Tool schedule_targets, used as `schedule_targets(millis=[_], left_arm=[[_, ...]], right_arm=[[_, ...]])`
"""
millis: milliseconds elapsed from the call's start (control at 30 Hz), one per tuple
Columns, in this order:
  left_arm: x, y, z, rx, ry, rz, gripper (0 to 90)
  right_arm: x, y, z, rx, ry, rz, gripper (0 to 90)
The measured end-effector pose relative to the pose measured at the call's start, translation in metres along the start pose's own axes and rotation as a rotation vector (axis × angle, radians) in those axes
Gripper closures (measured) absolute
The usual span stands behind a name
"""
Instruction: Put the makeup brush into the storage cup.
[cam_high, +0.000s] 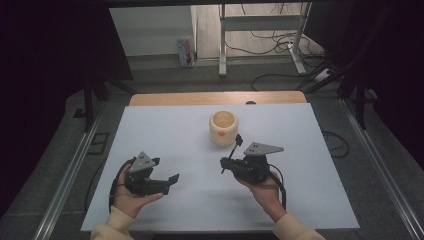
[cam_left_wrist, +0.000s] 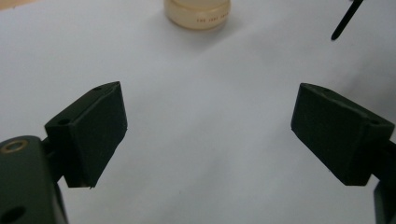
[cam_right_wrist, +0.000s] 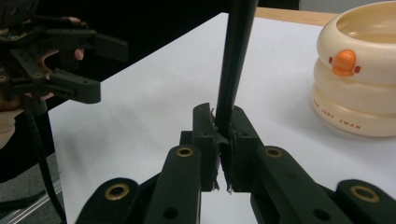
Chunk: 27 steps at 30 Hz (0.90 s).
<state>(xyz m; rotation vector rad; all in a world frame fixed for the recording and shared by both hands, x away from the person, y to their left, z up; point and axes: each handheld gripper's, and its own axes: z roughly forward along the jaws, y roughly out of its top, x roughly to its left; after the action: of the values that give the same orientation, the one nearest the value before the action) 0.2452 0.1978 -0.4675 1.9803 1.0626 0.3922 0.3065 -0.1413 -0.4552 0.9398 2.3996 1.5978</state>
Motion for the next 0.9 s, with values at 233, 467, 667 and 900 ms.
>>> schedule_targets(millis=[233, 467, 667, 900], left_arm=[[0.002, -0.018, -0.008, 0.044, 0.009, -0.02, 11.4], [0.004, -0.028, -0.015, 0.054, 0.027, -0.024, 13.1], [0.007, -0.029, -0.013, 0.071, 0.025, -0.006, 14.6], [0.009, -0.03, -0.01, 0.088, 0.019, -0.003, 14.7]], right_arm=[[-0.003, 0.001, -0.001, -0.003, -0.008, 0.002, 84.2], [-0.004, 0.001, -0.004, -0.017, -0.017, 0.005, 84.2], [-0.007, 0.004, -0.006, -0.02, -0.015, -0.004, 84.3], [-0.01, 0.007, -0.01, -0.029, -0.019, -0.013, 84.3]])
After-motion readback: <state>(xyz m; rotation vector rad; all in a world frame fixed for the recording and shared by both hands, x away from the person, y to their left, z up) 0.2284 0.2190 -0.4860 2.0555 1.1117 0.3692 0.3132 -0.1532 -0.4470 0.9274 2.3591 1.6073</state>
